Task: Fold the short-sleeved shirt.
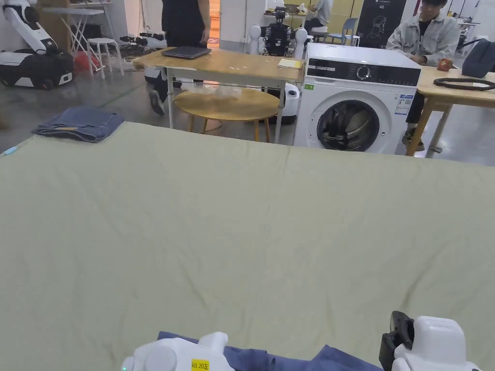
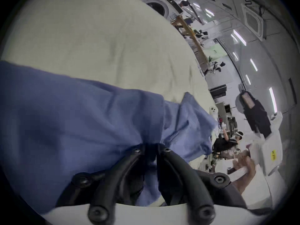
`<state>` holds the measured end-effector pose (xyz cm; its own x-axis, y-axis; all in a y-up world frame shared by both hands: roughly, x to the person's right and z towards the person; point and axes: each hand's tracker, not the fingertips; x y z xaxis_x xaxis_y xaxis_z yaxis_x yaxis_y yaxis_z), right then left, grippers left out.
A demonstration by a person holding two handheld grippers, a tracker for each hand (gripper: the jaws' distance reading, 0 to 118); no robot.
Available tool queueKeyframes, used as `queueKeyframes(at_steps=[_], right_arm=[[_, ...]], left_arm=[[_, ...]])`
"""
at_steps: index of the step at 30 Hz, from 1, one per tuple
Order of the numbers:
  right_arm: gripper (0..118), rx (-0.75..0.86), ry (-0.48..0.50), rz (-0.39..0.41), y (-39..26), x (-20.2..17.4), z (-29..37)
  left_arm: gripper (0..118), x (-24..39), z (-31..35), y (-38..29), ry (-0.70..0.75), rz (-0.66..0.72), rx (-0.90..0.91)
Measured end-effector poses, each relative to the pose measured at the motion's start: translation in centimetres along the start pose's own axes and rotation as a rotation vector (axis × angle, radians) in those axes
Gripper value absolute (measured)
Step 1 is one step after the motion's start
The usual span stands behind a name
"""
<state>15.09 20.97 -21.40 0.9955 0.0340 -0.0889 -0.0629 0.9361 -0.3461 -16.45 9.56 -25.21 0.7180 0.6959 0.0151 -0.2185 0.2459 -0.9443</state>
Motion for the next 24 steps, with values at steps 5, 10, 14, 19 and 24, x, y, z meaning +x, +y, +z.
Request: queueKeyframes(at_steps=[5,10,14,19,24], right_arm=[[0,0.0,0.004,-0.008,-0.1,0.1,0.0],[0,0.003,0.01,-0.02,-0.1,0.0,0.0],[0,0.001,0.016,-0.019,-0.1,-0.1,-0.1],[0,0.002,0.027,-0.013,-0.1,-0.6,-0.4],[0,0.014,0.035,-0.028,-0.2,-0.8,-0.3]], left_arm=[[9,-1.8,0.2,-0.2,-0.106,0.086,0.026],[9,0.2,2.9,-0.8,-0.132,0.061,0.017],[22,0.5,7.5,-0.9,-0.094,-0.006,0.086],[65,-4.2,14.5,0.0,0.0,-0.018,0.213],[75,-9.6,16.5,0.3,0.079,0.038,0.255]])
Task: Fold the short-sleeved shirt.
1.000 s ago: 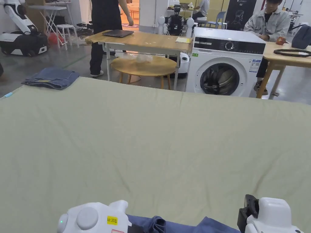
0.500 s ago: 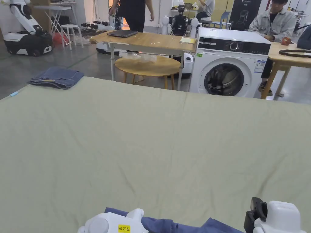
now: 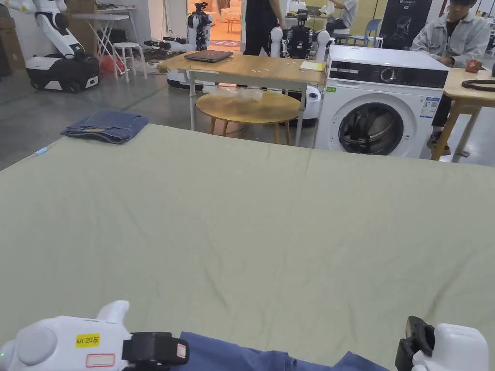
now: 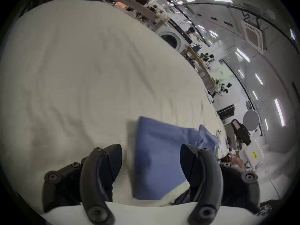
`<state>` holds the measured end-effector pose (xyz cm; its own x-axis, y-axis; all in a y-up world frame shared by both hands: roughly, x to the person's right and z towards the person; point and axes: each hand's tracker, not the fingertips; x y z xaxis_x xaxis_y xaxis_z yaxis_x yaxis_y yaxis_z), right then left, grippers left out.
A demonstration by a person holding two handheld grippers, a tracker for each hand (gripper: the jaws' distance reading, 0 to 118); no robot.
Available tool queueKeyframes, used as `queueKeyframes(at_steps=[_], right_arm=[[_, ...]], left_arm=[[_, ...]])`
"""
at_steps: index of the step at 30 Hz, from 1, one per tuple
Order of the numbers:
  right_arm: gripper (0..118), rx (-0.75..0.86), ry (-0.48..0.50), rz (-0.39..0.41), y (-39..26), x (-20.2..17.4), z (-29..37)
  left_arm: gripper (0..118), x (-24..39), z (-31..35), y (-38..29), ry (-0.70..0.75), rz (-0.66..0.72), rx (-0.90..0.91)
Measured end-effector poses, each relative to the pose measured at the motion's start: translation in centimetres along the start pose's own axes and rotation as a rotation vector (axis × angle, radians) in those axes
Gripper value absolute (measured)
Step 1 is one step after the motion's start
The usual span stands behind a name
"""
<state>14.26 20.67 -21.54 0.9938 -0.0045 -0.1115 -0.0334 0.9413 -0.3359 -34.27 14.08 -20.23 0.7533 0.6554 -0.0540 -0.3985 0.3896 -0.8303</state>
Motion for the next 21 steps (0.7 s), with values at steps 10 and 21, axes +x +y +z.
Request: queueKeyframes(at_steps=[10,21], right_arm=[[0,0.052,0.009,-0.026,0.4,0.4,0.6],[0,0.123,-0.007,-0.034,0.9,0.6,1.5]], left_arm=[[40,-2.3,-5.5,-1.5,-0.333,0.109,-0.133],[5,-1.0,-2.4,-1.5,-0.25,0.064,-0.039]])
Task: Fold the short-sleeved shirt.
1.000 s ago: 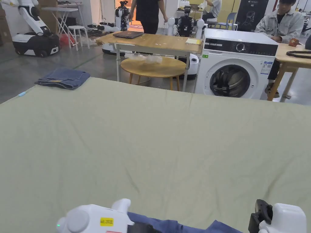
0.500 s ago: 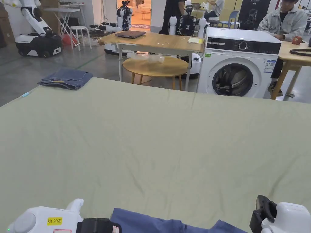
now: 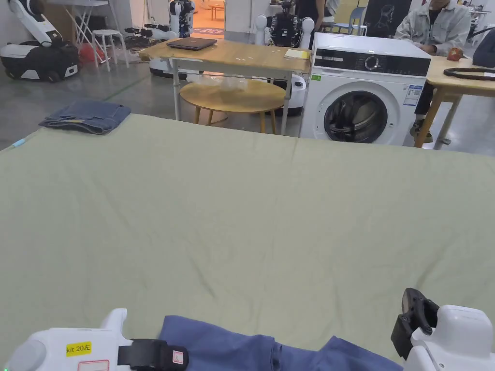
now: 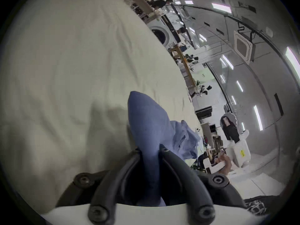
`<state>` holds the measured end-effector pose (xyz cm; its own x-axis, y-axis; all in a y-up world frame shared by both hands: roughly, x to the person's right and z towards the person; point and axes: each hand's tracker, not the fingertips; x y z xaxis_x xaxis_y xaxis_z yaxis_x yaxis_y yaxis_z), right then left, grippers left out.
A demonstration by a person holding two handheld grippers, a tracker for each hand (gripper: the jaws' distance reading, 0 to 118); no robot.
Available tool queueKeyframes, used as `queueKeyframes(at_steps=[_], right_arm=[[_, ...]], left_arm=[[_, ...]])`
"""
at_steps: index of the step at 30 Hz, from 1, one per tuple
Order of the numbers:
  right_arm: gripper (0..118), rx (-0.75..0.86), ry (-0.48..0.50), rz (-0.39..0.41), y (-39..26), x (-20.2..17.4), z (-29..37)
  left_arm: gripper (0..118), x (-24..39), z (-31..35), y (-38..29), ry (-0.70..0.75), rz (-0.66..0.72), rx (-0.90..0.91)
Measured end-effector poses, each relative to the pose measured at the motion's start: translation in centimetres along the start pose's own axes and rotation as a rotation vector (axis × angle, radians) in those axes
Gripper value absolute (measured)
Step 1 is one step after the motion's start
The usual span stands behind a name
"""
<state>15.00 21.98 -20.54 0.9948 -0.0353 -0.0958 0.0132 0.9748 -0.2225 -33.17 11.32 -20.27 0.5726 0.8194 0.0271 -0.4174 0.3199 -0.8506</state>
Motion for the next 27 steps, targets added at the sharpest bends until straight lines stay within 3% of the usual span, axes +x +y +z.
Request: queueKeyframes(at_steps=[4,14,21,27], right_arm=[[0,0.008,0.006,-0.006,0.1,-0.2,-0.2],[0,-0.005,0.042,0.002,0.0,-0.8,-0.8],[0,-0.018,0.042,0.015,-0.1,-0.8,-0.8],[0,-0.03,0.027,0.023,-0.3,-0.2,-0.5]], left_arm=[[5,1.9,3.5,1.7,0.032,-0.042,0.045],[5,7.0,12.4,3.5,0.367,-0.13,0.14],[5,12.7,7.9,3.2,0.436,-0.256,0.05],[5,17.3,1.5,2.5,0.373,-0.325,-0.041]])
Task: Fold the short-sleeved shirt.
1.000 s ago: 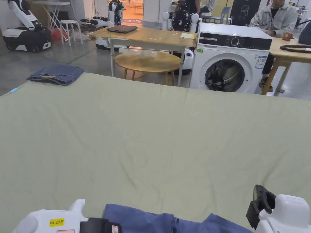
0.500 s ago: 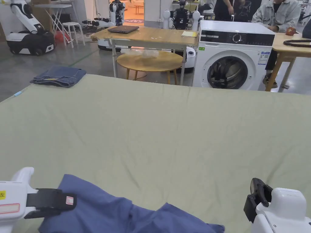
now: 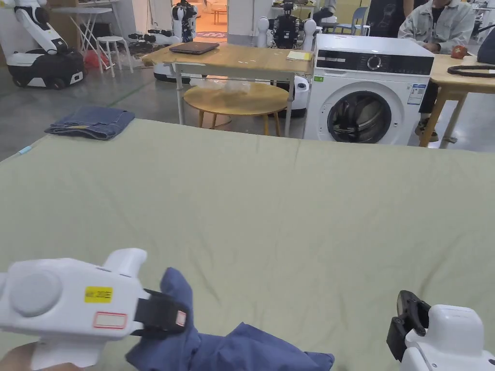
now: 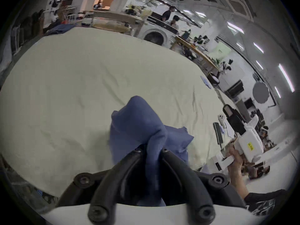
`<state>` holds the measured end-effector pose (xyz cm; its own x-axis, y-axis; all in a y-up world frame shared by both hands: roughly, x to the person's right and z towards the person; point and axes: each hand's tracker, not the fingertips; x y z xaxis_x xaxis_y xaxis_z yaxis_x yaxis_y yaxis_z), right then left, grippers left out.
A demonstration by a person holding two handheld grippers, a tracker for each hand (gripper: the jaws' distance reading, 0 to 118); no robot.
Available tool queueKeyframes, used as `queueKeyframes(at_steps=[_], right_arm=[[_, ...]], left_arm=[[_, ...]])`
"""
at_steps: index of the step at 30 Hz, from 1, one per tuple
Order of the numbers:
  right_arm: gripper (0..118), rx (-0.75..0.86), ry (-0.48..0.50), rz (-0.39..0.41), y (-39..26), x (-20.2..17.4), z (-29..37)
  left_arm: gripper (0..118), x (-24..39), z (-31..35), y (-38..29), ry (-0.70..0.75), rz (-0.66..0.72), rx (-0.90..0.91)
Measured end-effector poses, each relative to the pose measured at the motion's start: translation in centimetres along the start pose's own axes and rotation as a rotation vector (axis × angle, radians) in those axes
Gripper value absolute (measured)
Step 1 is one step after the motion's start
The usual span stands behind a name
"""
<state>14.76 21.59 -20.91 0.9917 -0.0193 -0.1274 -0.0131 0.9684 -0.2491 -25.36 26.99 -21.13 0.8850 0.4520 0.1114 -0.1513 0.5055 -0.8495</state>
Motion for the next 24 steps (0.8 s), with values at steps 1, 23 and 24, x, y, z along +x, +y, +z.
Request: queueKeyframes(at_steps=[1,23,24], right_arm=[[0,-0.003,-0.004,0.004,0.0,0.0,0.1],[0,-0.045,-0.04,0.02,-0.7,1.4,0.6],[0,-0.046,-0.041,0.02,-0.7,1.5,0.6]], left_arm=[[5,1.1,-1.0,0.1,-0.015,-0.017,-0.009],[45,8.5,-18.1,-2.5,-0.072,-0.002,-0.231],[48,8.4,-17.3,-2.3,-0.072,-0.007,-0.227]])
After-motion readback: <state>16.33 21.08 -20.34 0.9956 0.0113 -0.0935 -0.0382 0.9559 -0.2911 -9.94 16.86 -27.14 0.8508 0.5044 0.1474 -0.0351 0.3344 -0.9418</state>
